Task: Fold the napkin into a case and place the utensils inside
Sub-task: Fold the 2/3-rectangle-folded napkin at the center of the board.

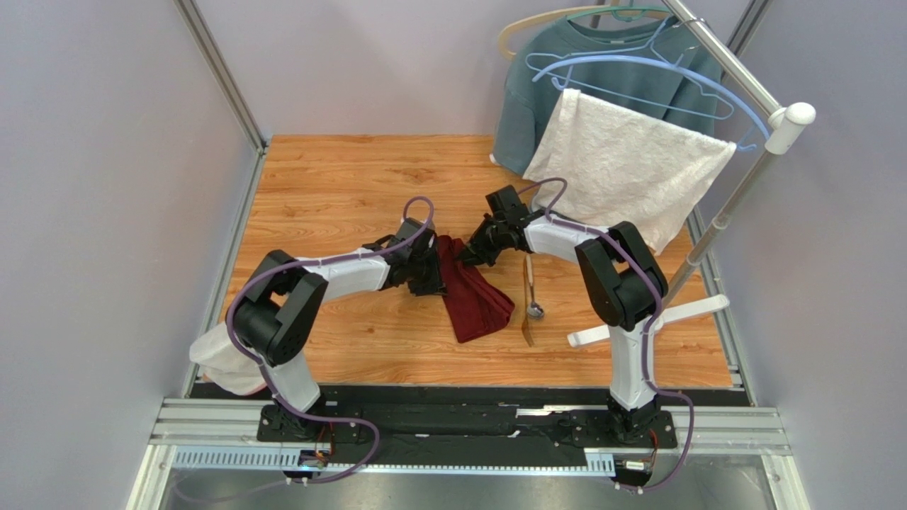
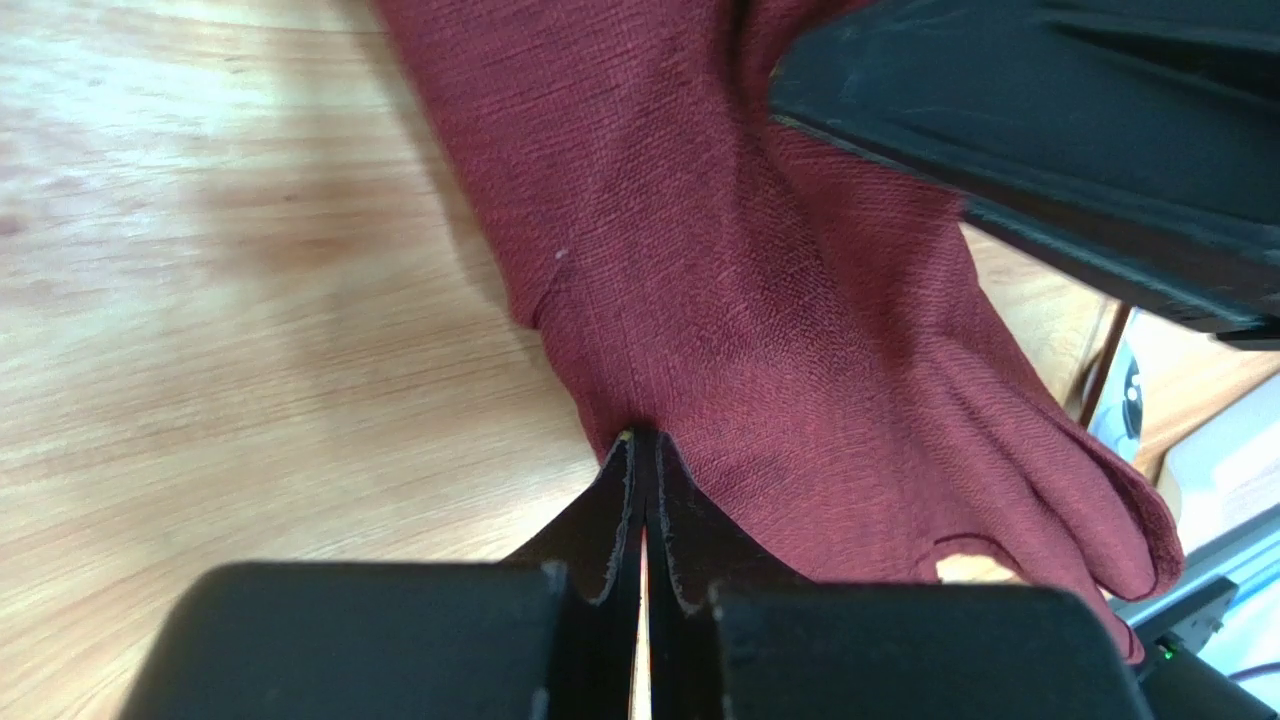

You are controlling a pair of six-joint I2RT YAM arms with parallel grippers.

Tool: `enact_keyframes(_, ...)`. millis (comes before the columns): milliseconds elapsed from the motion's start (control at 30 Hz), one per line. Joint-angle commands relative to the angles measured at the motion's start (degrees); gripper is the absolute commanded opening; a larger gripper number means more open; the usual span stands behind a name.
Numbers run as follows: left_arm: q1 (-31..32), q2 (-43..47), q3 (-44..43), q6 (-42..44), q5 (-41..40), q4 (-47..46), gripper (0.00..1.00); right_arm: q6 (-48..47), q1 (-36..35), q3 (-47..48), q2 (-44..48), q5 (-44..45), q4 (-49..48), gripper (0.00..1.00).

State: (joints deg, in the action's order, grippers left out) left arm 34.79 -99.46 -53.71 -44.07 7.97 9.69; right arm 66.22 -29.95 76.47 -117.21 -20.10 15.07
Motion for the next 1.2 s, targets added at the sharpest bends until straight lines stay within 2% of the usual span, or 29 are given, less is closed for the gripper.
enact_keyframes(0,1.34,-2.23,0.80,1.18,-2.17,-3.71,0.00,8.56,-0.89,-1.84,3.04,0.41,-2.59,0.00)
enact_keyframes(133,2.74,-2.41,1.24,0.83,-1.11,-6.35,0.00,18.30,-2.12,-6.05,4.00,2.60,-7.33,0.00)
enact_keyframes(367,3.01,-3.11,1.68,0.92,-1.03,-6.97,0.00,26.67,-4.06,-10.19,6.99,7.61,-13.30,0.00)
enact_keyframes(567,3.01,0.40,2.21,1.97,0.12,-3.55,0.01,24.06,-3.80,-11.68,7.52,7.62,-14.54,0.00)
enact_keyframes(800,-0.58,11.55,1.60,1.80,5.47,5.15,0.17,20.71,-2.83,-17.22,6.38,4.63,-23.23,0.00)
enact_keyframes(933,-4.54,13.33,-1.03,-0.22,7.76,10.50,0.25,18.70,-2.57,-17.58,6.38,4.10,-26.05,0.00)
enact_keyframes(1000,-5.51,10.01,-5.58,1.09,8.11,12.36,0.21,17.90,-2.65,-17.40,6.47,3.93,-26.67,0.00)
enact_keyframes(1067,-5.96,6.58,-11.46,2.50,6.98,17.88,0.12,16.76,-2.65,-16.88,6.73,3.75,-26.94,0.00)
enact_keyframes(1167,-6.22,1.47,-14.92,3.12,4.44,19.66,0.04,13.52,-2.65,-14.69,6.64,3.57,-24.04,0.00)
